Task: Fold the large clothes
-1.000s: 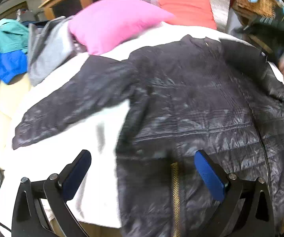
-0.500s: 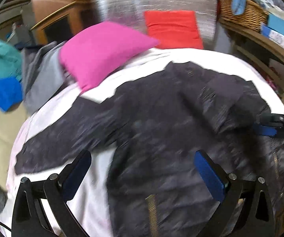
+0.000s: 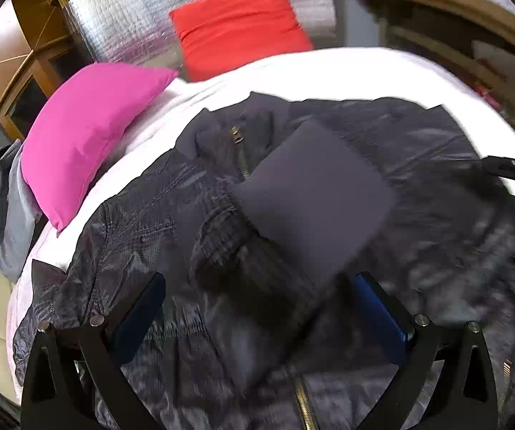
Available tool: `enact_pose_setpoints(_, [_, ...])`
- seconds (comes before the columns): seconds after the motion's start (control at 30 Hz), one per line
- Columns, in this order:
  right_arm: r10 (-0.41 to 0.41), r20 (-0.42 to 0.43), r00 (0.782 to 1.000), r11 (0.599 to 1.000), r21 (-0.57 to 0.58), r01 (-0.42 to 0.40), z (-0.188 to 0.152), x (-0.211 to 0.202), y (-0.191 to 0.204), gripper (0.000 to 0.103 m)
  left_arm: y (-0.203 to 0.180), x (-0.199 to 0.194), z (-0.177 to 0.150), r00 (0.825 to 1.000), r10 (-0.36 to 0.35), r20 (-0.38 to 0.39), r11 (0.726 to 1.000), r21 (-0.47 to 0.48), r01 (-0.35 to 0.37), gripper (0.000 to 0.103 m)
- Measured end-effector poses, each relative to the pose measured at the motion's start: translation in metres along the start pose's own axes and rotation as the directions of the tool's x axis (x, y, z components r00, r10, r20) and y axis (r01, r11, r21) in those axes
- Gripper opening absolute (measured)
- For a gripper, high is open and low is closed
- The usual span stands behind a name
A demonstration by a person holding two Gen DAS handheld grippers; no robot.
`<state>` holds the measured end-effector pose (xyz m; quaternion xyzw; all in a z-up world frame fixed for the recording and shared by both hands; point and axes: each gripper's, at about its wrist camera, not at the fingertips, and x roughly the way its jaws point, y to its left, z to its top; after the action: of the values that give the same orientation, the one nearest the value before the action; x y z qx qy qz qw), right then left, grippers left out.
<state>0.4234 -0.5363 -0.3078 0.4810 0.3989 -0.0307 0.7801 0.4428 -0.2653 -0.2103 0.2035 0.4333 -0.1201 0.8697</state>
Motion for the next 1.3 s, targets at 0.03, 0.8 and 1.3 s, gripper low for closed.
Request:
enact_pose_setpoints(0.03, [0.000, -0.014, 1.000, 1.000, -0.009, 0.000, -0.004, 0.009, 0.006, 0.066, 0.006, 0.006, -0.001, 1.000, 0.001, -0.012, 1.000, -0.016, -0.001, 0.094])
enact_pose_setpoints(0.8, [-0.238, 0.246, 0.940, 0.938, -0.191, 0.288, -0.066, -0.050, 0.054, 0.071, 0.321, -0.063, -0.211, 0.997, 0.020, -0.070, 0.852, -0.520, -0.054, 0.070])
enact_pose_setpoints(1.3, [-0.286, 0.071, 0.956, 0.855, -0.431, 0.288, -0.125, 0.047, 0.127, 0.049, 0.497, -0.012, -0.347, 0.996, -0.081, -0.037, 0.258, -0.966, -0.015, 0.043])
